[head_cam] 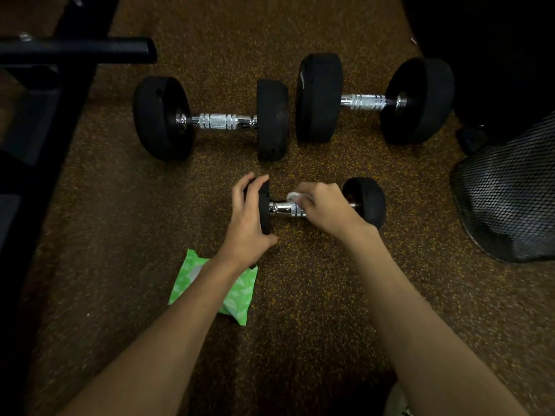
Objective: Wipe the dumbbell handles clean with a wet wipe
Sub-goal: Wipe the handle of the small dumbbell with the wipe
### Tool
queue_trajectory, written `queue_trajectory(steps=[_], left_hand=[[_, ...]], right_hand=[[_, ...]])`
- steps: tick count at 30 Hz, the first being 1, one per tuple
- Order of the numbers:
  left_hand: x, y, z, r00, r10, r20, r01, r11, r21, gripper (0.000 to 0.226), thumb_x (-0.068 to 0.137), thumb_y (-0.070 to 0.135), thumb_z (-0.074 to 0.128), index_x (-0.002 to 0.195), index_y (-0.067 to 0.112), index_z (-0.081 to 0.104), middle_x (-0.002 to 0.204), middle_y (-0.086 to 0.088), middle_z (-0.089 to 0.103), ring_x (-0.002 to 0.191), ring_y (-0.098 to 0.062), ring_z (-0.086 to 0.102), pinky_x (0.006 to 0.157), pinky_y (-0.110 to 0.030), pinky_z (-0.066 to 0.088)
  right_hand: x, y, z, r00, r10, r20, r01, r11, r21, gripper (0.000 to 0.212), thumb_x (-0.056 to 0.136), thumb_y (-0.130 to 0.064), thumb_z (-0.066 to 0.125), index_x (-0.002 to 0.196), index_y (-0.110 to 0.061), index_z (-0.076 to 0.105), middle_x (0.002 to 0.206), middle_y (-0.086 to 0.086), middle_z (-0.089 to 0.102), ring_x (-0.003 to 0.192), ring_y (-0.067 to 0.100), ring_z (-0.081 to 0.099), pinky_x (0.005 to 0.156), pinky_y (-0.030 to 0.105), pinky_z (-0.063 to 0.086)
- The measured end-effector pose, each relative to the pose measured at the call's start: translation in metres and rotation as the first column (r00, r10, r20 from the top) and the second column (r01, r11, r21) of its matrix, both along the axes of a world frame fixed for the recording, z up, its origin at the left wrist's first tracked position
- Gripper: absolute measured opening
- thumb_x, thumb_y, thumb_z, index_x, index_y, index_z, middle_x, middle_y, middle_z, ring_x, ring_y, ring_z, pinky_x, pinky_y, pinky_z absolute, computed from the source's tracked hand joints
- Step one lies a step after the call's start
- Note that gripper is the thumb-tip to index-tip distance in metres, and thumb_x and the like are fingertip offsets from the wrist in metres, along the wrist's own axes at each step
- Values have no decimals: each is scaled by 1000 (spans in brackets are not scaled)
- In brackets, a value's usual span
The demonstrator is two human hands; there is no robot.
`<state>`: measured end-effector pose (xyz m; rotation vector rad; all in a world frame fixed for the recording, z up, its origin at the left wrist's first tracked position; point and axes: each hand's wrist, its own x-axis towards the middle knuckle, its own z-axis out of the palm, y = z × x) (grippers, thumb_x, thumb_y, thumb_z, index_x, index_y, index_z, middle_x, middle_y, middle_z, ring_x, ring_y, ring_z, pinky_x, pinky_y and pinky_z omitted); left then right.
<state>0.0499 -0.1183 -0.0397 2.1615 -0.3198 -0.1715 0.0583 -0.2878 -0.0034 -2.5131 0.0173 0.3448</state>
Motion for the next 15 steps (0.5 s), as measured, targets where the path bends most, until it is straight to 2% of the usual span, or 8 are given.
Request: queue_trajectory(steps=[5,8,9,12,15], left_hand=[[-1,1,0,1000,-5,3,5,1000,-5,106,55,-6,79,143,22,28,148,-2,13,131,-5,20,94,8,18],[-3,1,1,1000,-12,5,12,1000,-21,104,56,-8,78,143,20,28,148,-3,13,129,-1,18,93,9,17],[-3,1,1,1000,-13,3,13,1000,-23,104,56,-9,78,143,20,28,148,-3,13,128,1,18,92,10,18],[-2,1,1,1000,-8,-3,7,1000,-27,105,55,-9,77,143,20,29,148,-3,13,125,3,18,91,10,19],[-1,0,0,1000,3,-19,-4,1000,-29,106,53,-9,77,143,20,30,148,-3,13,129,-4,20,92,9,19]], right_hand=[[-6,-6,5,995,93,25,-94,995,43,28,94,-8,52,116,-16,67,108,-3,67,101,13,59,83,11,35],[-10,-22,6,999,37,22,-38,998,44,28,93,-9,52,116,-17,68,117,6,68,110,20,59,90,18,38],[-9,-24,6,1000,24,17,-24,998,50,28,93,-8,52,115,-18,68,116,5,68,109,20,59,88,18,39],[1,-22,5,1000,15,-14,-15,999,53,27,95,-11,49,111,-19,69,98,-3,64,91,11,56,69,12,33],[11,-8,4,998,28,-63,-24,998,57,23,94,-19,48,103,-19,70,87,1,62,83,14,54,63,17,31]])
